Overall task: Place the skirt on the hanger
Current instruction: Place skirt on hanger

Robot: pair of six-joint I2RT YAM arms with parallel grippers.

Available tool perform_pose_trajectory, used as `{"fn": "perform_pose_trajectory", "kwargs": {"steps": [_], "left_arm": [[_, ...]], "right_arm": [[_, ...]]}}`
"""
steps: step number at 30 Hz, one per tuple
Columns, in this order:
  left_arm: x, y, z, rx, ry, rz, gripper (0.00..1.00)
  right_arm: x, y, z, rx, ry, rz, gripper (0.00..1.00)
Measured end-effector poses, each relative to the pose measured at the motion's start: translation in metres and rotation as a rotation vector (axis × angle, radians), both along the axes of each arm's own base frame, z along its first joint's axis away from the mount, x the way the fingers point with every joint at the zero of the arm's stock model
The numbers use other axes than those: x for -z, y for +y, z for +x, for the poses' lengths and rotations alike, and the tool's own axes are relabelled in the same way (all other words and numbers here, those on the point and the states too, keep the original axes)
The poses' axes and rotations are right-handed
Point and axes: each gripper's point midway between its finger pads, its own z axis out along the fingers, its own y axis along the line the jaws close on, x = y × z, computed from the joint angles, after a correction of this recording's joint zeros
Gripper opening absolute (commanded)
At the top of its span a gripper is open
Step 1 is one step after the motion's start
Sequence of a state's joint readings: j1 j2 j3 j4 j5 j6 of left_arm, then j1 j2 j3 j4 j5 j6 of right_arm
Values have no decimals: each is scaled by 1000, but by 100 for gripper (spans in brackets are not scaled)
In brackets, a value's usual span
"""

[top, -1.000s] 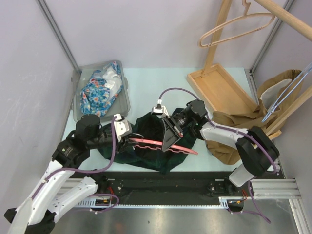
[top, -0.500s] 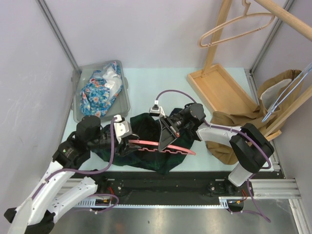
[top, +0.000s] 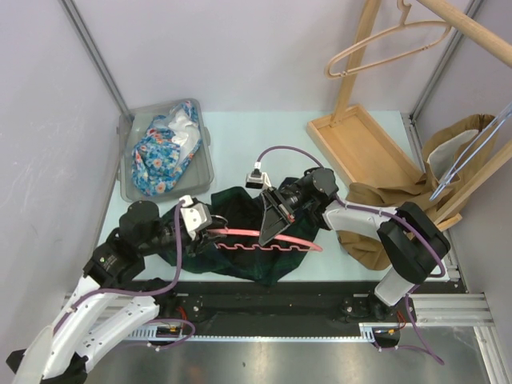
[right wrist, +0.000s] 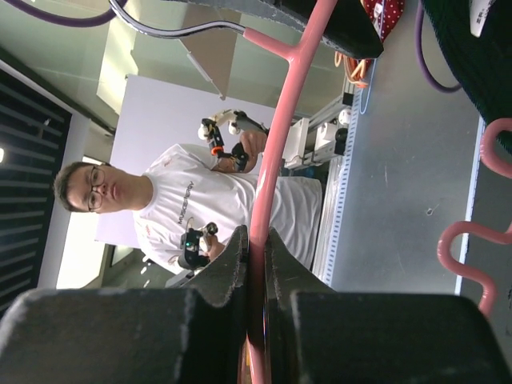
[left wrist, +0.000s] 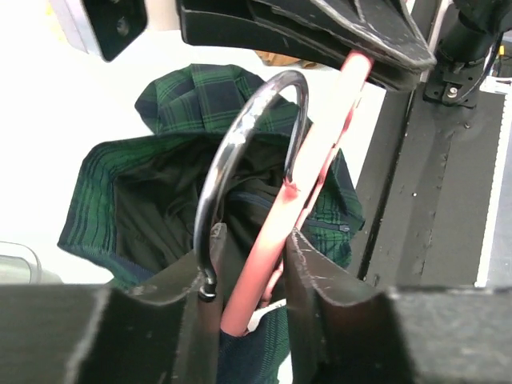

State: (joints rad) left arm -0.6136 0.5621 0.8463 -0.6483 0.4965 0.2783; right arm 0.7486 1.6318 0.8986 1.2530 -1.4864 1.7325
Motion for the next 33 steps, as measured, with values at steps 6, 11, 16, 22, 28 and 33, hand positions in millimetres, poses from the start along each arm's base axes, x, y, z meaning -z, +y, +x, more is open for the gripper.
{"fn": "perform_pose_trajectory", "kwargs": {"steps": [6,11,16,22,28,33], "left_arm": [[10,-9,-16,95,17,-11,0],[10,-12,-14,95,21,-26,0],[15,-11,-3,34,45,-12,0],[23,0,17,-89,41,31,0],[29,24,39,-269,32,79,0],[29,31,46,-331,26,86,0]], "right_arm": [[0,-7,10,20,16,-26,0],[0,-9,16,32,21,-35,23],[-10,-10,45,160,-5,33,63],[-20,-26,114,438,-79,139,70],[-18,-33,198,833,-303,13,71],[-1,-58,220,1065,-551,-230,70]]}}
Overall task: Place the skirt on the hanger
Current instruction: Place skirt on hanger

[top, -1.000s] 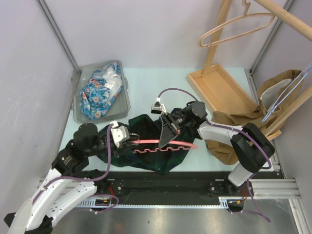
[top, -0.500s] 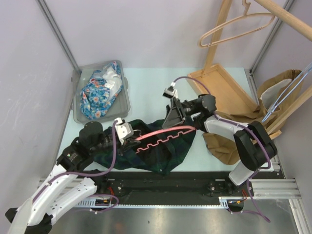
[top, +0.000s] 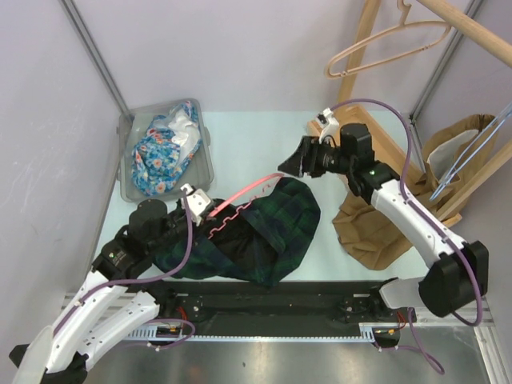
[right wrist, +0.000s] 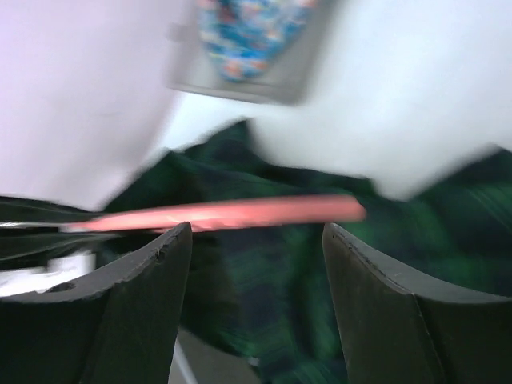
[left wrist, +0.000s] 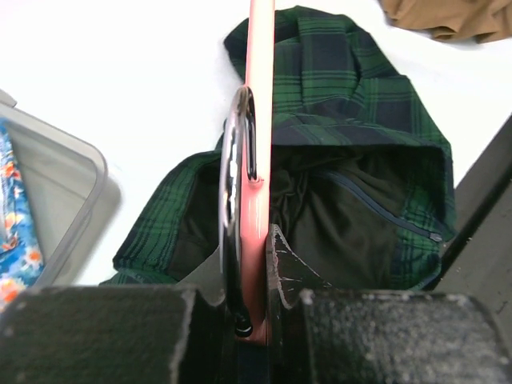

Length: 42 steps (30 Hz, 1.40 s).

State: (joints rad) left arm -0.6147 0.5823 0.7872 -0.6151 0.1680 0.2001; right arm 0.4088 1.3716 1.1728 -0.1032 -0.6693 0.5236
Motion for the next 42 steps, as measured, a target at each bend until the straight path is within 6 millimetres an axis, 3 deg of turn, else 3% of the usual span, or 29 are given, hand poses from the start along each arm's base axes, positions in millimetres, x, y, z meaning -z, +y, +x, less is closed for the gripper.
{"fn": "perform_pose_trajectory", "kwargs": {"steps": [4,8,13,17,21,25,33,39,42], "left_arm": [[0,3,3,-27,0,2,0],[1,7,6,-58,2,8,0],[5,7,12,-92,19,14,0],[9,6,16,-100,35,20,0],[11,5,19,-110,42,23,0],[10,7,21,-123,39,25,0],[8,8,22,-136,37,20,0],[7,9,24,-150,32,22,0],[6,9,24,-154,32,21,0]], "right_arm": [[32,-14,-13,139,-28,-250,69],[52,-5,-54,129,-78,-453,66],[70,2,-98,95,-121,-580,66],[101,11,-127,64,-128,-688,67],[140,17,-144,37,-114,-790,69],[166,11,-144,65,-86,-862,68],[169,20,-141,88,-98,-825,65],[156,31,-147,71,-131,-755,66],[162,34,-152,55,-135,-762,62]]}}
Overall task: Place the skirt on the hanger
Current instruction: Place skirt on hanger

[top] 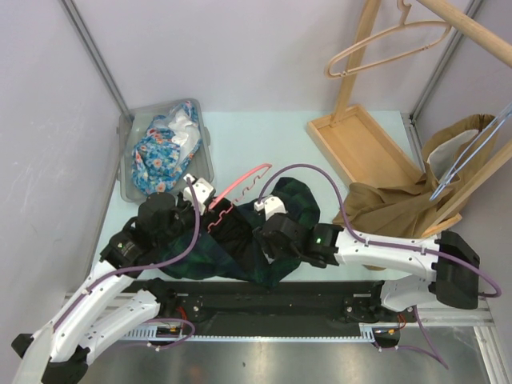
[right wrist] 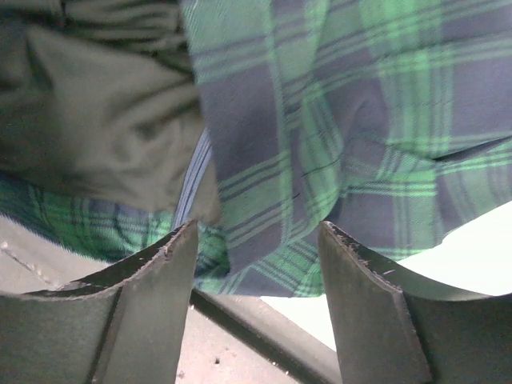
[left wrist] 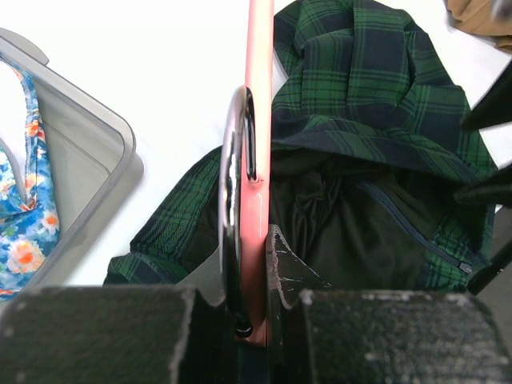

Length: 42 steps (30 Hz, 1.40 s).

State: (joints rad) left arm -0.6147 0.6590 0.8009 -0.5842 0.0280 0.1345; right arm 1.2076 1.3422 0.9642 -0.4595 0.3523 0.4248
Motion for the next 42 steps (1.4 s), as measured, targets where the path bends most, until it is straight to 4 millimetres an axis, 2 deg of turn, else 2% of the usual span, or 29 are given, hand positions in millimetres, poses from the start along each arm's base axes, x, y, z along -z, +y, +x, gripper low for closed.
{"fn": "perform_pose_trajectory", "kwargs": {"steps": [3,4,5,6,12,17,23,27,30,34,38,42], "left_arm": [[-1,0,0,-3,-1,-3,0],[-2,0,0,-4,-1,-3,0],[-2,0,0,-5,-2,-4,0],[-2,0,1,-5,-3,-3,0],[-6,2,-1,-6,-16,-12,0],[-11,-1,-6,22,-27,-35,0],[-22,-5,-18,72,-54,-79,0],[-31,-6,-25,103,-83,-110,0],[-35,-9,-31,136,-94,-125,0],[-35,-15,-37,186,-83,-139,0],[-33,-17,-38,198,-76,-136,0],[-25,-20,-34,206,-55,-109,0]], "right_arm": [[11,0,-6,-8,16,-23,48],[15,-1,-7,-3,21,-31,42],[20,-2,-7,8,27,-39,30],[24,-6,-6,24,34,-48,26],[47,-42,8,175,60,-101,0],[36,-71,49,333,58,-48,0],[23,-103,114,487,94,66,0],[13,-90,154,472,101,97,0],[11,-76,174,444,104,112,0],[8,-73,195,443,115,127,0],[-13,-74,214,443,94,156,0],[-25,-78,222,439,81,173,0]]}}
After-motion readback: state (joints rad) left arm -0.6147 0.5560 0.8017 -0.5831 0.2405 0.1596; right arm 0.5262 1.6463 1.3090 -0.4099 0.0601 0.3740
